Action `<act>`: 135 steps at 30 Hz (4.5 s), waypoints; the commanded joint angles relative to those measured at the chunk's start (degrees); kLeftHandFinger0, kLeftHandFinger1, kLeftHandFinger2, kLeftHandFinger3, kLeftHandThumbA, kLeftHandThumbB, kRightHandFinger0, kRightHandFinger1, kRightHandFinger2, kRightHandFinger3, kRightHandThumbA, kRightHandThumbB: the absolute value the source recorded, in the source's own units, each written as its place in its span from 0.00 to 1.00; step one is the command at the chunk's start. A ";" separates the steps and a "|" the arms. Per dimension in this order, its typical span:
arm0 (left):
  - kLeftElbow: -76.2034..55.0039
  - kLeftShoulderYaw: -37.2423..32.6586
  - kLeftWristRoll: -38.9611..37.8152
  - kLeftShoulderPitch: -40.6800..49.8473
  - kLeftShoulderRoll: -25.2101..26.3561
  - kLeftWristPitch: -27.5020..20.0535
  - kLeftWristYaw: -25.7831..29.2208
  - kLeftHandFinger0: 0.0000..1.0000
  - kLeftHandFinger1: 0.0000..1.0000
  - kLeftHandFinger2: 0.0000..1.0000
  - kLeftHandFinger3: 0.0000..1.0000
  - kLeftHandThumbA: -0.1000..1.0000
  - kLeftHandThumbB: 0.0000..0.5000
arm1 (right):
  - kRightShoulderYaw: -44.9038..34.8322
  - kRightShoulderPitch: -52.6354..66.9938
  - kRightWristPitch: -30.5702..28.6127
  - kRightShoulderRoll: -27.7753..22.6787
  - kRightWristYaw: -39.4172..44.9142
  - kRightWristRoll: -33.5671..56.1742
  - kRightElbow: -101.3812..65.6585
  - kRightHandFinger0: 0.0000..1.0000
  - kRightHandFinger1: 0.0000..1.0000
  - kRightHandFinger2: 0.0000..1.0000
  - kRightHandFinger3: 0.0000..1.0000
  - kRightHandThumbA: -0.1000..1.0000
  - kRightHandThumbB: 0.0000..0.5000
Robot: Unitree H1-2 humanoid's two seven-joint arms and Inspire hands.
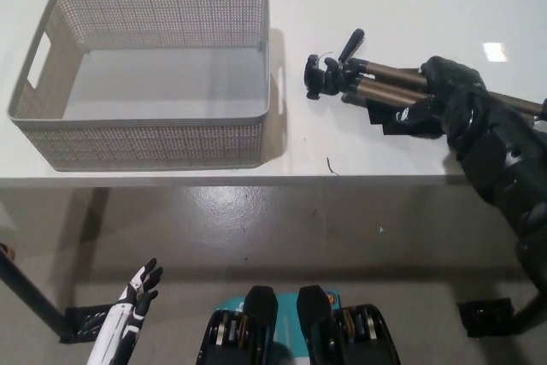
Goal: The robot uses its right hand to pick the tripod on the desk and places it into a rectangular container on the left.
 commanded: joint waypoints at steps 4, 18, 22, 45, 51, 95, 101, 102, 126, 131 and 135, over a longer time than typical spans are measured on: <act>-2.73 0.70 -0.95 -1.72 1.51 -0.52 -1.24 1.00 1.00 1.00 1.00 1.00 0.29 | -8.92 3.61 -7.67 -0.55 -12.52 6.22 2.42 0.00 0.37 0.81 0.82 0.00 0.36; -2.26 1.12 -0.76 -2.01 1.61 -1.09 -1.73 1.00 1.00 1.00 1.00 1.00 0.26 | -32.62 -2.85 -14.21 -3.62 -8.72 18.34 0.77 0.00 0.32 0.79 0.80 0.00 0.33; -2.10 1.23 -0.95 -2.16 1.46 -0.78 -1.92 1.00 1.00 1.00 1.00 1.00 0.26 | -33.69 -6.65 -17.83 -3.81 -10.25 17.30 -2.26 0.00 0.35 0.70 0.73 0.00 0.41; -1.22 0.60 -1.95 -1.17 1.03 -1.29 -3.48 1.00 1.00 1.00 1.00 1.00 0.19 | -25.64 -9.22 -6.32 2.97 -5.80 13.83 -45.85 0.00 0.40 0.81 0.89 0.00 0.30; 0.21 -0.98 -1.23 0.34 0.14 -3.32 -3.84 1.00 1.00 1.00 1.00 1.00 0.14 | -19.24 -6.94 -1.09 3.96 -1.88 9.00 -57.44 0.00 0.33 0.73 0.88 0.00 0.27; 1.22 -3.87 0.52 -0.71 0.04 -3.36 -3.78 1.00 1.00 1.00 1.00 1.00 0.12 | 18.73 -23.77 -15.08 16.03 -10.33 -17.32 -5.93 0.07 0.26 0.74 1.00 0.73 0.65; 1.44 -4.64 2.14 -1.79 0.07 -2.70 -3.21 1.00 1.00 1.00 1.00 1.00 0.16 | 16.29 -24.46 -17.86 17.47 -10.01 -15.40 -6.37 0.78 0.93 1.00 1.00 0.99 0.77; 1.28 -4.77 2.45 -1.66 0.18 -2.33 -3.17 1.00 1.00 1.00 1.00 1.00 0.19 | 15.72 -24.52 -18.12 17.72 -9.98 -15.12 -6.60 0.82 0.95 1.00 1.00 1.00 0.79; 1.29 -4.67 2.50 -1.45 -0.69 -2.07 -2.40 1.00 1.00 1.00 1.00 1.00 0.19 | -17.55 -29.99 -13.28 -3.13 12.96 6.50 -37.17 1.00 1.00 1.00 1.00 1.00 0.82; 1.13 -4.56 2.21 -0.04 -0.71 -2.26 -2.46 1.00 1.00 1.00 1.00 1.00 0.22 | -26.12 -22.56 -11.53 -14.60 17.58 15.57 -60.27 1.00 1.00 1.00 1.00 1.00 0.63; 2.43 -4.27 2.17 -0.66 -0.70 -3.21 -2.05 1.00 1.00 1.00 1.00 1.00 0.21 | -32.69 -16.08 -5.23 -18.91 15.98 18.48 -76.56 1.00 1.00 1.00 1.00 1.00 0.81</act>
